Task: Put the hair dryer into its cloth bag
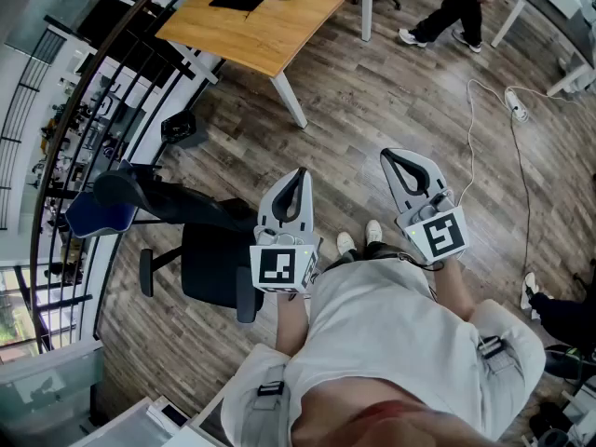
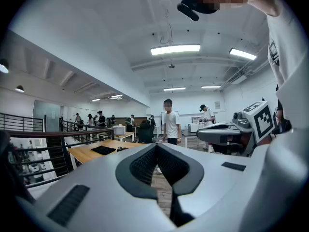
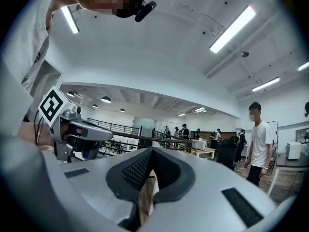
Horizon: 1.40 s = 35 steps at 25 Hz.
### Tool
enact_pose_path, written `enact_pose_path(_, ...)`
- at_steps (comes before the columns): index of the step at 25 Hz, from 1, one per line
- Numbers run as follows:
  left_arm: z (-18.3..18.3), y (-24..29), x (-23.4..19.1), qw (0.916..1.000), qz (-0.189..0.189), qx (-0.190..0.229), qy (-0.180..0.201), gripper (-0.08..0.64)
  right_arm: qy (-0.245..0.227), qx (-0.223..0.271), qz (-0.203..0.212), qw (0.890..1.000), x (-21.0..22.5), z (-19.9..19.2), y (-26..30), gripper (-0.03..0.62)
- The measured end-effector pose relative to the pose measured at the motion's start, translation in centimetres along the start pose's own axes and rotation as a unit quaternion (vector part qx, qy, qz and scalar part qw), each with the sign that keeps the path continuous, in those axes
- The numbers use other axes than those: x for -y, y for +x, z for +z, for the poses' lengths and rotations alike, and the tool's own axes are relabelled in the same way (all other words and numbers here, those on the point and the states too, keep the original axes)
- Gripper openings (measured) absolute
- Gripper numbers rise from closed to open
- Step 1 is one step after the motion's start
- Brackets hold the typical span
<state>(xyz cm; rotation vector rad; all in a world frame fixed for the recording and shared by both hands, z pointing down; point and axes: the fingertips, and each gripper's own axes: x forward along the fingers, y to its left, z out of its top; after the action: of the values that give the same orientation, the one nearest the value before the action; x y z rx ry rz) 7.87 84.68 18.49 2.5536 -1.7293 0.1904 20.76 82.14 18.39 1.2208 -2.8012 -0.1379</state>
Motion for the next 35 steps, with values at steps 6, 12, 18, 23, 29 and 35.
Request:
enact_pose_path(6, 0.2, 1.9, 1.8, 0.9999, 0.009, -0.007, 0.005, 0.017, 0.003, 0.009, 0.005, 1.0, 2.5, 0.0, -0.5, 0.02)
enact_pose_path(12, 1.0, 3.5, 3.5, 0.9995, 0.027, -0.011, 0.012, 0.017, 0.006, 0.022, 0.02, 1.0, 4.9, 0.2, -0.7, 0.02)
enact_pose_path(18, 1.1, 4.6, 4.1, 0.9989, 0.042, -0.012, 0.016, 0.017, 0.007, 0.022, 0.031, 0.999, 6.7, -0.4, -0.2, 0.02)
enact_pose_path(23, 1.1, 6.2, 3.7, 0.9988, 0.045, -0.013, 0.015, 0.017, 0.008, 0.014, 0.038, 0.999, 7.5, -0.8, 1.0, 0.02)
enact_pose_path(29, 1.0, 9.4, 1.7, 0.9989, 0.044, -0.012, 0.012, 0.017, 0.007, 0.007, 0.035, 0.999, 9.5, -1.7, 4.0, 0.02)
enact_pose_path(35, 0.8, 12.9, -1.5, 0.9993, 0.035, -0.01, 0.009, 0.017, 0.003, 0.0, 0.025, 1.0, 11.1, -2.1, 8.1, 0.02)
